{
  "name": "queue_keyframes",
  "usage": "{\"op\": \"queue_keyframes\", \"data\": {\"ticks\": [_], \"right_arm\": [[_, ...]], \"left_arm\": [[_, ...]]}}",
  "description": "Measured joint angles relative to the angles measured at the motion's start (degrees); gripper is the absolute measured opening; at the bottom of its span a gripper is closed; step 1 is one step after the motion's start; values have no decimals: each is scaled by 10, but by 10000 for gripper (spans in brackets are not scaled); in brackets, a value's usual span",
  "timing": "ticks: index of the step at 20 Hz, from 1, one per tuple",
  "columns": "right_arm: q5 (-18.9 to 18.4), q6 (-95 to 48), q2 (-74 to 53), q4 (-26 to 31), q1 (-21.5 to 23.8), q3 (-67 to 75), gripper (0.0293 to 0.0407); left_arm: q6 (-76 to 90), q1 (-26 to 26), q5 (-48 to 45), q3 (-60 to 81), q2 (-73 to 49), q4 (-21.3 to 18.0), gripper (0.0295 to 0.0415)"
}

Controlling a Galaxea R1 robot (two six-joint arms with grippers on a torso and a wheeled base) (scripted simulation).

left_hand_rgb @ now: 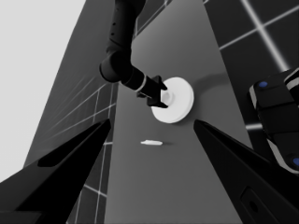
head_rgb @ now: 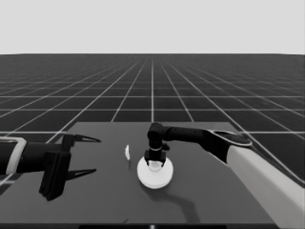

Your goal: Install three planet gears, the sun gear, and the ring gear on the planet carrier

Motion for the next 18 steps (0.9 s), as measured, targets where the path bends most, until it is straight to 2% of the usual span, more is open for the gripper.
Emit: {"op": "queue_keyframes", "data": {"ticks": [18], "right_arm": [[0, 90, 0, 0, 0, 0, 348]], "left_arm": [[0, 0, 0, 0, 0, 0, 385]]}}
